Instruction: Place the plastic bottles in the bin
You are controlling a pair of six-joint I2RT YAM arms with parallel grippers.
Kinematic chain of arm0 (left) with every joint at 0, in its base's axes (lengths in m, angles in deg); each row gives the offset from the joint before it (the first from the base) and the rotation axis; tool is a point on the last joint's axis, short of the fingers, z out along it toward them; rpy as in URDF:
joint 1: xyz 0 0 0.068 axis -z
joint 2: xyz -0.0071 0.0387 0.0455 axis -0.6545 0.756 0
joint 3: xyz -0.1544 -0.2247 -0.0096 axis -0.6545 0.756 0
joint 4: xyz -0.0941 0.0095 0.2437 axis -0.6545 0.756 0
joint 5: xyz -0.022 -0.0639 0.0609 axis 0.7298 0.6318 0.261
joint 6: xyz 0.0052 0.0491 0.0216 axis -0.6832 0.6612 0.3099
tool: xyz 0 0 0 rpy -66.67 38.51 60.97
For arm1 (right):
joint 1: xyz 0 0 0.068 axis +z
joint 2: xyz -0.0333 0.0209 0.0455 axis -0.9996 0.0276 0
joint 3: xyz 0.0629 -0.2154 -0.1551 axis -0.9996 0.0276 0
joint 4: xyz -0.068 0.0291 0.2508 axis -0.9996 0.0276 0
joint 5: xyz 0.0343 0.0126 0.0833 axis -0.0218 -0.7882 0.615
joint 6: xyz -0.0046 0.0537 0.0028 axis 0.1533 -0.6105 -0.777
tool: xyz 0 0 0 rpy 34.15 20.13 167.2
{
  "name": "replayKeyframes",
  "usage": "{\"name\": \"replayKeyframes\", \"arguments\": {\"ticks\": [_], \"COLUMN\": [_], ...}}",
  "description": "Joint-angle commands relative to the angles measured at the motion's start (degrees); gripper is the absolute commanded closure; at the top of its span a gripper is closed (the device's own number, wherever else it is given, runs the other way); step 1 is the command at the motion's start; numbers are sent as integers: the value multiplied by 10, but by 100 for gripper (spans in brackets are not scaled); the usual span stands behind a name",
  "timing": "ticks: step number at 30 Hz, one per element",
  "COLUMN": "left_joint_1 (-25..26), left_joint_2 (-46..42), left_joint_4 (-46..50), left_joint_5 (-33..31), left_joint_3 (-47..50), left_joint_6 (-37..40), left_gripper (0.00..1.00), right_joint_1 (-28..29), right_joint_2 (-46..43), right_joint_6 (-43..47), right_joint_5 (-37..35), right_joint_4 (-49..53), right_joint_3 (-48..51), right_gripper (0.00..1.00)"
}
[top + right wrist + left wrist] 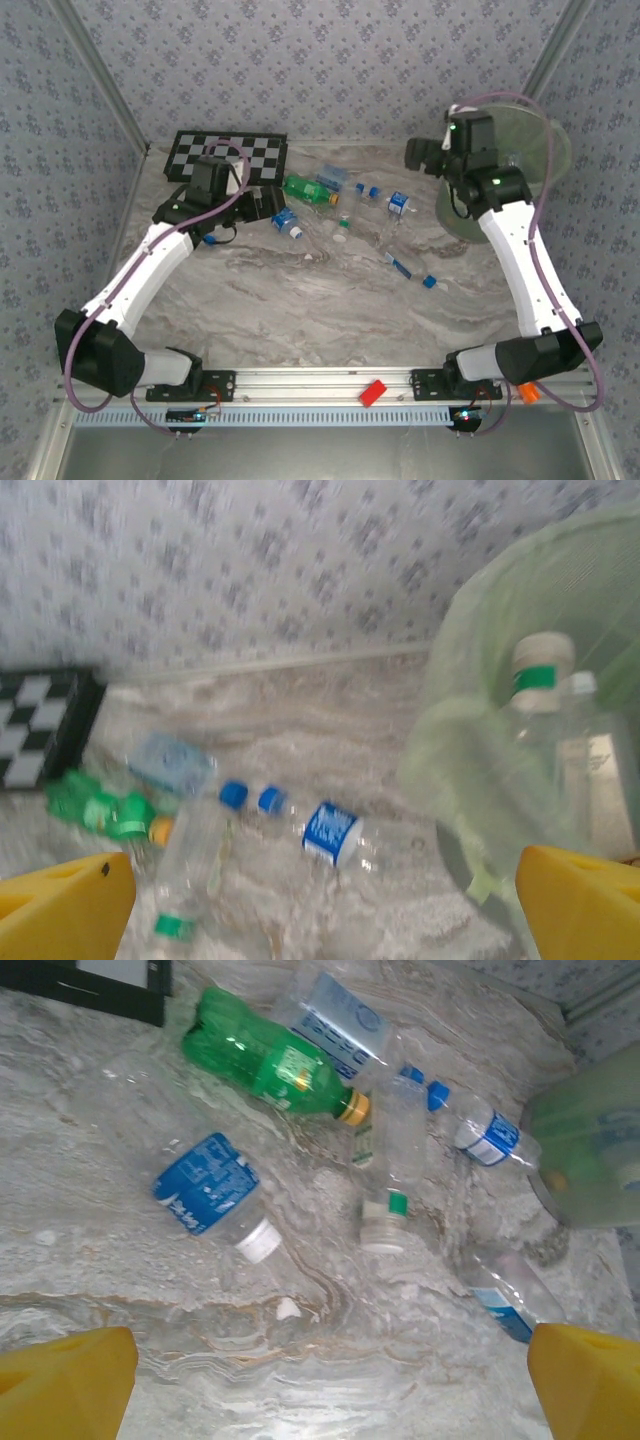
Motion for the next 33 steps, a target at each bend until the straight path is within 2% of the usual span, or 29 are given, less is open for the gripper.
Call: {"name": "replayKeyframes", "arguments": {"ticks": [1, 8, 17, 24, 33], "left_joint_1": [4, 44, 71, 79, 80], "left_joint_2": [14, 26, 22, 11, -7], "left_joint_4": [-8, -6, 10, 11, 18], "left_joint_5": [67, 112, 109, 104, 86], "left_joint_3": [1, -4, -4, 3, 13], "left_joint_6": [12, 27, 40, 36, 32], "left_gripper": [0, 0, 0, 0, 0], "right_joint_1": [25, 34, 39, 56, 92], "right_joint_2": [-8, 11, 97, 195, 308], "right_joint_6": [43, 81, 130, 151, 163], "right_joint_5": [-49, 14, 58, 76, 41], "right_joint_4": [45, 77, 127, 166, 196], "right_joint_3": [37, 112, 151, 126, 63], "right_gripper": [0, 0, 0, 9, 10]}}
